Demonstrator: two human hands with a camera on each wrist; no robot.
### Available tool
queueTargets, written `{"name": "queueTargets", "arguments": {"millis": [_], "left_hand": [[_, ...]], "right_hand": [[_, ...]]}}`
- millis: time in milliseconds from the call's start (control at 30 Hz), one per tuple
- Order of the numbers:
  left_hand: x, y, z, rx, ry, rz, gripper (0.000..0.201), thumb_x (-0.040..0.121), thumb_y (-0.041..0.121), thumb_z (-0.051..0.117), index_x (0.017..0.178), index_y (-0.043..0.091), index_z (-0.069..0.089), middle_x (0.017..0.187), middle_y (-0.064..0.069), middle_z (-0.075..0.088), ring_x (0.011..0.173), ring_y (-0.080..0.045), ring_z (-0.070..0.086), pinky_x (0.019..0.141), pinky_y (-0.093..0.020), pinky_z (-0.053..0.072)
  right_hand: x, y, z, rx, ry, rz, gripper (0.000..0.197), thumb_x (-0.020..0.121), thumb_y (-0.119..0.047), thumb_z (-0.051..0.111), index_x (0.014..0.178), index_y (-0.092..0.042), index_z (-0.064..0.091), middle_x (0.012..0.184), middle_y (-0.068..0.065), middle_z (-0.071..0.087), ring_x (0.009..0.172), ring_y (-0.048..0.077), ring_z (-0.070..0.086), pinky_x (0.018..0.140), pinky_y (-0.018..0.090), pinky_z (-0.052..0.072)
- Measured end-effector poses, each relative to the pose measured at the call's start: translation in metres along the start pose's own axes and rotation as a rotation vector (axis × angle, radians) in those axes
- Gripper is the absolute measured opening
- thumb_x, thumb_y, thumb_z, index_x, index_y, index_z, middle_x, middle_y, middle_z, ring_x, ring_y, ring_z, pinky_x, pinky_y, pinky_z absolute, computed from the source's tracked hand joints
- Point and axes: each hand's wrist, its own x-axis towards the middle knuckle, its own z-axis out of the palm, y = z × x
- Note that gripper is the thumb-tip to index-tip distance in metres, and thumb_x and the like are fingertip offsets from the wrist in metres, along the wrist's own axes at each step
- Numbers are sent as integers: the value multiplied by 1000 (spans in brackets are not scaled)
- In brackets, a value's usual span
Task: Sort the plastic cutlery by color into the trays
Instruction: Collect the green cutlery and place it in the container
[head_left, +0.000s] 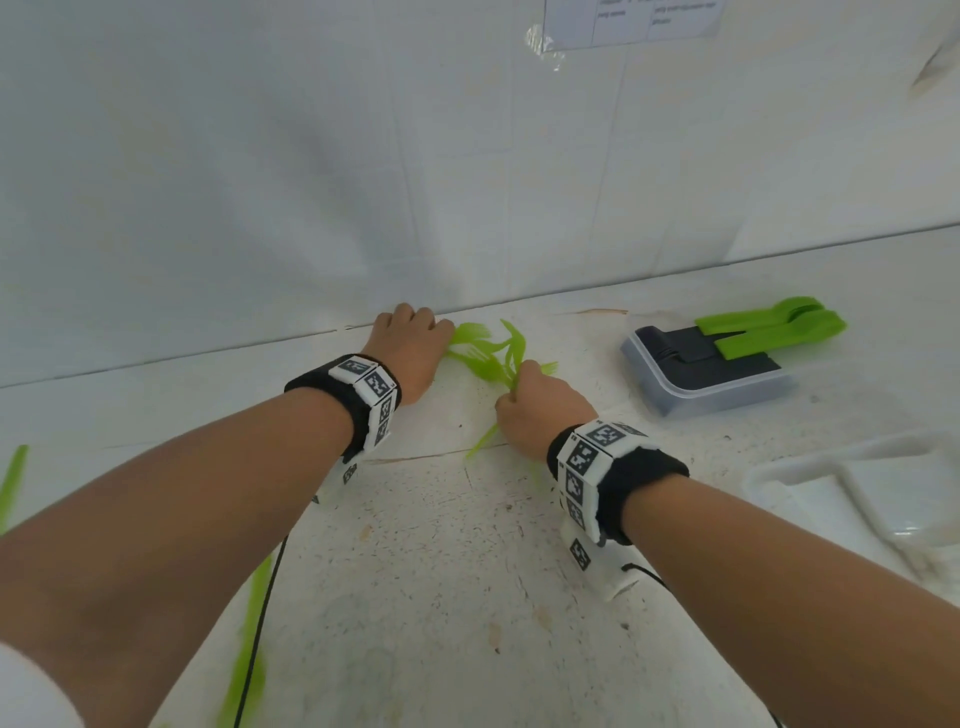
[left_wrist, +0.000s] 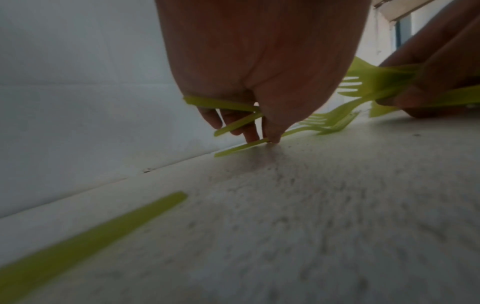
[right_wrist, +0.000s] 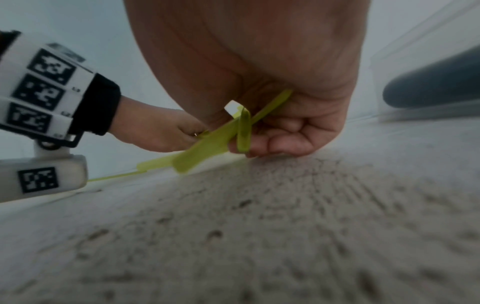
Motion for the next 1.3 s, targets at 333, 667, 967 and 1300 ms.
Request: {"name": "queueTargets", "arguments": {"millis": [333, 667, 967, 1300], "left_hand": [[-82, -14, -18, -404, -64, -120, 17, 104, 9, 34, 121, 7, 34, 80, -9, 53, 61, -22, 43, 57, -35, 36], [-229, -42, -41, -849, -31, -500, 24, 107, 32, 41, 95, 12, 46, 75, -5, 55, 60, -19, 46, 57, -31, 37], [-347, -35, -38, -650, -101, -394, 7, 103, 22, 44, 96, 20, 43, 82, 15, 59, 66, -13, 54, 62, -38, 46], [-362, -19, -35, -679, -124, -351, 7, 102, 21, 40, 102, 25, 45, 115, 13, 65, 76, -10, 51, 71, -33, 45]], "right_hand": [[-3, -8, -4, 81, 87, -31, 52, 99, -8, 42, 145, -3, 17, 84, 15, 59, 67, 26, 54, 68, 36, 42], [-23, -101, 50, -69, -116, -320, 18, 104, -27, 37, 108, -11, 43, 104, 14, 62, 87, 32, 57, 72, 35, 42], [-22, -153, 94, -350, -160, -496, 42, 102, -36, 44, 140, -19, 38, 105, 11, 63, 87, 34, 62, 74, 39, 53], [-32, -155, 95, -521, -142, -386, 28, 104, -20, 44, 125, -6, 56, 111, 11, 64, 94, 31, 64, 75, 34, 48]]}}
